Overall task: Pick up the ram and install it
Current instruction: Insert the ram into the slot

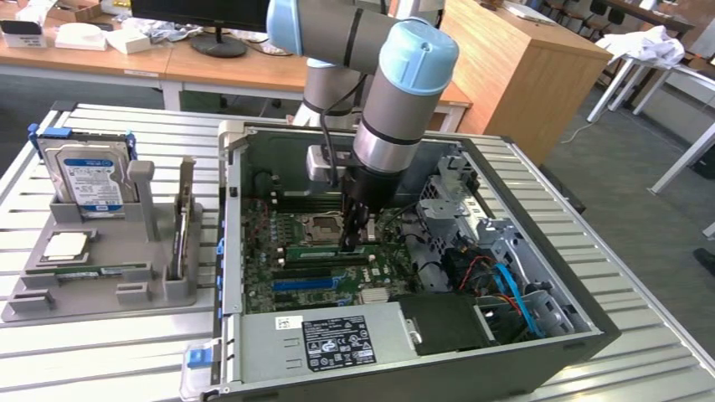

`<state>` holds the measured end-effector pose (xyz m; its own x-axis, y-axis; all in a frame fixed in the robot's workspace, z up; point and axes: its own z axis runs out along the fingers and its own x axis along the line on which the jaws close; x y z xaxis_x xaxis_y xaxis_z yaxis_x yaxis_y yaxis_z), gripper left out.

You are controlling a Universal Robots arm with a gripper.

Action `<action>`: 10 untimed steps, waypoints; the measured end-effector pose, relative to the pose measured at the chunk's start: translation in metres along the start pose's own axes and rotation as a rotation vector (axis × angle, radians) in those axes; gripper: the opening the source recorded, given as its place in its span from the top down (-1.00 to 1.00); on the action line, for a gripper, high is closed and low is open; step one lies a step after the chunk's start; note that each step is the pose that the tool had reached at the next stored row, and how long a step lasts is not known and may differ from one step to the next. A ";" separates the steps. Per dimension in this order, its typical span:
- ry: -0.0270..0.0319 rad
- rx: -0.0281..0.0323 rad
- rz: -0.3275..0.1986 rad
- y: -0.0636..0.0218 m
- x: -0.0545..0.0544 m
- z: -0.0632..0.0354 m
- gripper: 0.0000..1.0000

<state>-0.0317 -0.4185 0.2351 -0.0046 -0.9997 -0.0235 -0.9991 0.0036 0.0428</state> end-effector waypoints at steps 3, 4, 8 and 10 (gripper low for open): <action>0.0000 -0.0001 0.000 0.0000 0.000 0.0007 0.77; 0.0001 -0.0001 0.000 0.0000 0.000 0.0009 0.77; 0.0001 -0.0001 0.000 0.0000 0.000 0.0013 0.77; 0.0000 0.0000 0.000 -0.0001 0.000 0.0016 0.77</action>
<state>-0.0317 -0.4185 0.2335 -0.0046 -0.9997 -0.0235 -0.9991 0.0036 0.0428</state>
